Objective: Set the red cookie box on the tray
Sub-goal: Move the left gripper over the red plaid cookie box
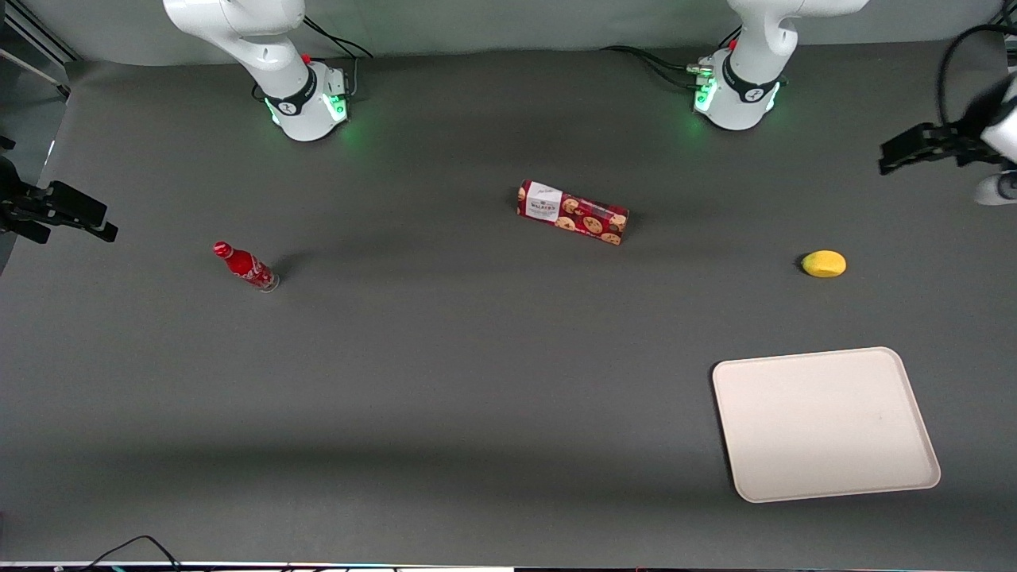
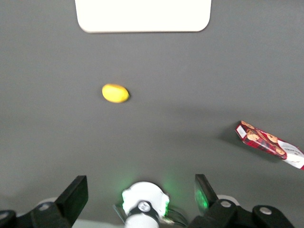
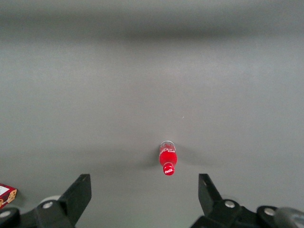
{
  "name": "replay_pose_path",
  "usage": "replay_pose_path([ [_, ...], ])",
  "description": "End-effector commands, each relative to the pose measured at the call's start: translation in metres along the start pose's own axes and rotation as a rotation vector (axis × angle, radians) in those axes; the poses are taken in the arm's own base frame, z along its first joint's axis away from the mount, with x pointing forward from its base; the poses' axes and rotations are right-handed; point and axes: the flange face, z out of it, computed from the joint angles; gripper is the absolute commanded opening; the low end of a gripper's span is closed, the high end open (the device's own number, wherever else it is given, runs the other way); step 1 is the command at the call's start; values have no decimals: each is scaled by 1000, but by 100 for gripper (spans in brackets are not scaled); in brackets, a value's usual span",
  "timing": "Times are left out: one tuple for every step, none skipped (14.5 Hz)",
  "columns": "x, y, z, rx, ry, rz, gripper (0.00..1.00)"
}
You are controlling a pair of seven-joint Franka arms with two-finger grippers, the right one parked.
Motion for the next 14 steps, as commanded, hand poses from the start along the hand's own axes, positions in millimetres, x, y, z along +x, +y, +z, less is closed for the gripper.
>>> replay_pose_path([
  [-24,69,8,3,-50,-207,100],
  [-32,85,16,-22,-81,-284,100],
  [-42,93,23,-44,-106,-363,100],
  [-50,104,33,-53,-135,-412,100],
  [-54,118,48,-57,-165,-448,100],
  [-58,136,62,-56,-181,-517,100],
  [-63,156,80,-45,-190,-607,100],
  [-71,184,101,-33,-189,-672,100],
  [-80,212,126,-17,-180,-742,100],
  [-87,236,153,-22,-155,-802,100],
  [-94,255,175,-39,-137,-849,100],
  [-103,276,200,-50,-114,-885,100],
  [-112,292,225,-62,-86,-927,100],
  [-121,302,247,-78,-59,-951,100],
])
